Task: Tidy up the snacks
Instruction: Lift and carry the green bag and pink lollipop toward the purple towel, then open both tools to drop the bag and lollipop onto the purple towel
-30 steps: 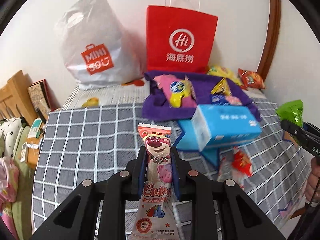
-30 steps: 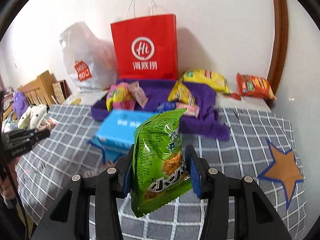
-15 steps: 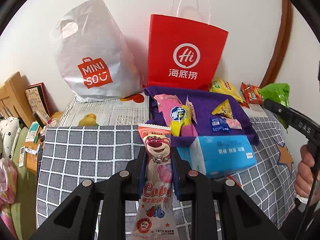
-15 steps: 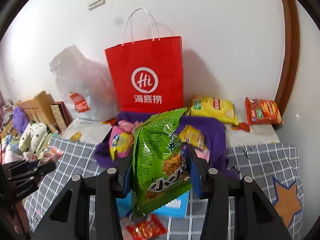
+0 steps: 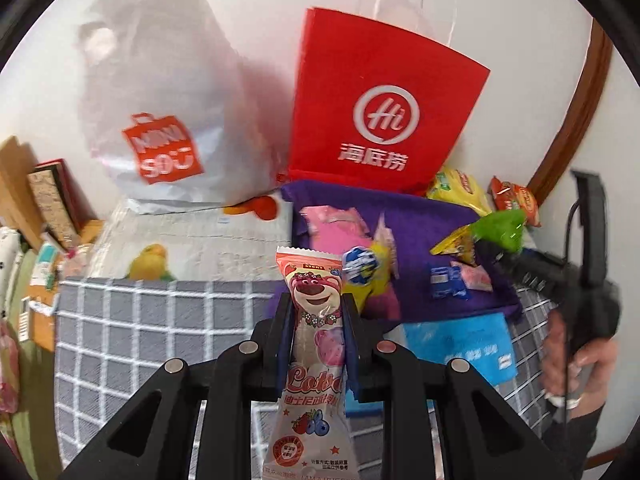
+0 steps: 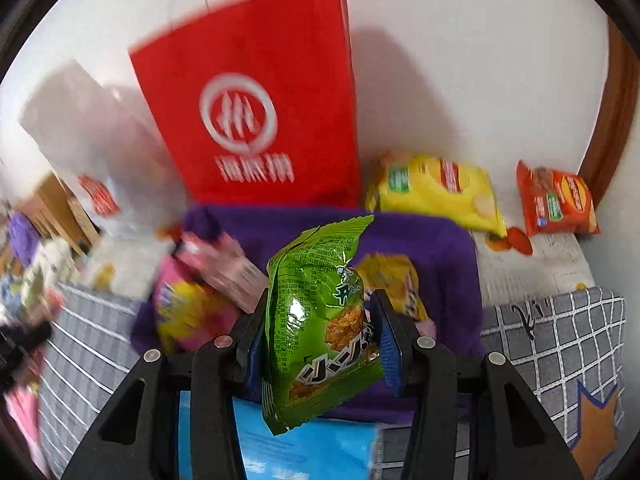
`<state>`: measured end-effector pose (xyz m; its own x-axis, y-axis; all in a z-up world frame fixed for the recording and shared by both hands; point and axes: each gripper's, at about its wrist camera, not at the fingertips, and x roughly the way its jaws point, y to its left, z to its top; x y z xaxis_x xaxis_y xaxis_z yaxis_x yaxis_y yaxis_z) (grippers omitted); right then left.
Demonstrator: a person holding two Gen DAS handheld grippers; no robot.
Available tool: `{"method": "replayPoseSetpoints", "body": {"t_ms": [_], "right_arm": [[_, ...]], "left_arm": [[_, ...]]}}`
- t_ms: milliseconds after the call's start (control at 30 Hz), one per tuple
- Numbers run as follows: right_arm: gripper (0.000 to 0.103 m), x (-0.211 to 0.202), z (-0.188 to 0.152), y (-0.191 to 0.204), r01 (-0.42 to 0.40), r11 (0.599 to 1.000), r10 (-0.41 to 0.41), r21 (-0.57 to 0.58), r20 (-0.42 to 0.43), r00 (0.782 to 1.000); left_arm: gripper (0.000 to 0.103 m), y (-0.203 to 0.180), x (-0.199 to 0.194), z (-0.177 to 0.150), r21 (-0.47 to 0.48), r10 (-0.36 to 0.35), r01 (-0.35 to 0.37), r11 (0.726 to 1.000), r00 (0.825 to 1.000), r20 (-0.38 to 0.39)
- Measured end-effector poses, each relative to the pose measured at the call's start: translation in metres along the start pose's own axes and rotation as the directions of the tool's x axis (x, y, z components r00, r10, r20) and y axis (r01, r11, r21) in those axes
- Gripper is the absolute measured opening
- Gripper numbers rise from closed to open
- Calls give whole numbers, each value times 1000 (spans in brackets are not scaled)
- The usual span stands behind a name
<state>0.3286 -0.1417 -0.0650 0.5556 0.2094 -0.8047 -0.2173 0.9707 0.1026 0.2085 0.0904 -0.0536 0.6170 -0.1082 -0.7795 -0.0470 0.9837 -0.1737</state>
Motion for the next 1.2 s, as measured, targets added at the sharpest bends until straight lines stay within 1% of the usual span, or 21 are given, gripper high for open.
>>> {"method": "replayPoseSetpoints", "body": {"t_ms": [100,200,267,333,400,433,467,567,667,700,767,833,900,933,967,1000,1033,1133,1200], "right_arm": [[47,14,-2,-12,-10,1000,11,14,-33,999],[47,22,5,-22,-34,999,37,36,-74,997],[47,29,11,-22,-23,1000,23,3,-109,994],[47,32,15,-18,-18,1000,15,-24,-98,995],[47,37,15,-16,-51,998,47,-35,-100,994],[47,43,14,-15,-70,996,64,-46,-121,991],[47,47,14,-14,-73,996,64,-58,-137,988],[47,54,13,-17,-31,996,18,-84,-148,989],[47,56,12,-30,-44,997,34,-60,-168,985],[47,57,11,-33,-48,997,38,-55,-179,983],[47,57,12,-40,-33,999,25,-44,-177,984],[48,58,13,-46,-28,999,23,-26,-175,984],[49,56,13,-49,-42,999,39,-16,-181,983],[49,55,13,-49,-53,998,49,-17,-187,981],[51,53,14,-48,-62,998,56,-23,-183,981],[58,49,14,-45,-71,997,63,-41,-172,983],[59,45,15,-44,-72,996,62,-54,-160,985],[61,32,17,-38,-64,995,55,-80,-111,992],[61,25,19,-38,-62,995,55,-75,-88,995]], "left_arm": [[21,-12,16,10,21,-21,22,1000,1000,-19],[21,-22,32,20,25,-42,43,999,999,-30],[21,-27,42,25,14,-66,67,998,997,-43],[21,-31,50,28,9,-78,78,997,996,-53],[22,-37,58,31,14,-93,94,996,994,-63],[22,-40,62,32,15,-99,101,995,993,-66],[22,-46,69,35,24,-108,110,994,991,-73],[22,-56,86,41,31,-119,122,992,989,-90],[22,-66,105,43,2,-179,181,983,975,-129],[22,-69,109,43,0,-187,189,982,973,-137],[22,-76,119,41,9,-182,185,983,973,-146],[22,-80,127,38,22,-162,166,986,976,-144],[22,-81,135,36,28,-139,144,989,981,-136],[22,-80,138,36,26,-137,142,989,981,-138],[22,-78,142,36,17,-144,148,989,979,-143],[23,-77,144,37,7,-149,152,988,979,-142],[23,-77,145,38,-2,-152,153,988,979,-138],[23,-78,146,40,-11,-160,160,987,978,-137],[27,-79,142,40,-9,-162,162,987,978,-129]]}}
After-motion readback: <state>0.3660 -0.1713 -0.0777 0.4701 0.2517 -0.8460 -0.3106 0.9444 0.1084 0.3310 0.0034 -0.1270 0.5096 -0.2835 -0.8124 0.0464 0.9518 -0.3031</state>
